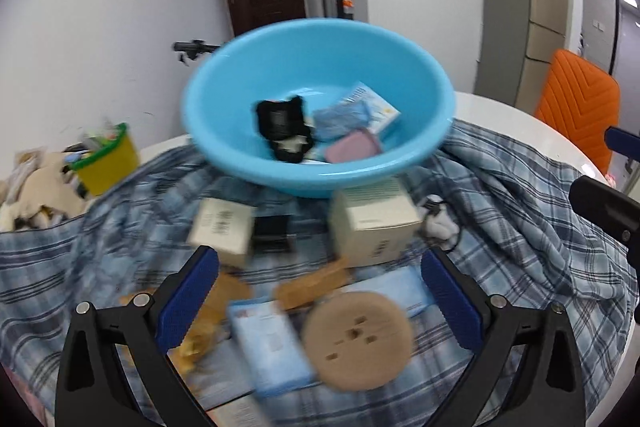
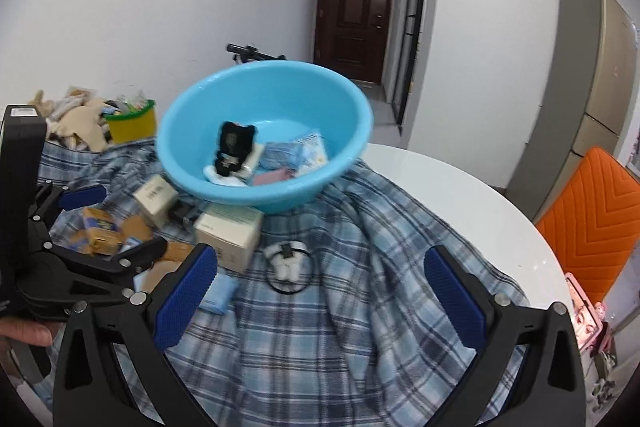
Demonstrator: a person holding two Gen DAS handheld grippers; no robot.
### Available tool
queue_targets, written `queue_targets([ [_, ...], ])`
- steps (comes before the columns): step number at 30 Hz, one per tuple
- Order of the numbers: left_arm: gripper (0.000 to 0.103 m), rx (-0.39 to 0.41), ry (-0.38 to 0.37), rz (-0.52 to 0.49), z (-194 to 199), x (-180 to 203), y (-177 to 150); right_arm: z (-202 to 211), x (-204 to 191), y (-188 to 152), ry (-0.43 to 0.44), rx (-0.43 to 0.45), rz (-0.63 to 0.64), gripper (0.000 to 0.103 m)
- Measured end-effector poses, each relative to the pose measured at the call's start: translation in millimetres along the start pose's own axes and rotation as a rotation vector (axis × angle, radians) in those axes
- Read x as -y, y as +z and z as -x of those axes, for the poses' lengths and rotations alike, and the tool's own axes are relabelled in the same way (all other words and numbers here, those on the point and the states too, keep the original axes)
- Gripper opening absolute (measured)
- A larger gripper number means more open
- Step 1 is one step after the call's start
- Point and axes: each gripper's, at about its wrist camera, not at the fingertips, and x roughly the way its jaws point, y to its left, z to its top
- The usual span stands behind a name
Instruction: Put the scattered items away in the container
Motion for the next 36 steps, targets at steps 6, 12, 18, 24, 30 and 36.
queue_targets([
  [6, 0.103, -0.045, 0.004, -0.035, -37, 32, 6, -12, 31, -13, -0.038, -0.037, -0.053, 0.103],
  [12, 0.103, -0.076, 0.07, -0.049, -71, 43, 10, -25, 42, -23, -0.03, -0.072, -0.081, 0.103],
  [18, 0.103, -0.098, 0.044, -0.017, -86, 43, 13, -32, 39, -29, -0.017, -0.088, -0.071, 0.103],
  [24, 0.088, -0.134, 0.03, -0.024, -99, 47, 12, -36, 35, -34, -0.012, -0.108, -0.057, 0.103],
  [30, 0.062, -0.155, -0.025, -0.003, -101, 40, 5, -34, 36, -35, -0.019, -0.115, -0.055, 0.103],
  [36, 0.062, -0.128, -0.073, -0.029, -67, 29, -5, -33, 34, -40, -0.015, -0.123, -0.059, 0.103],
])
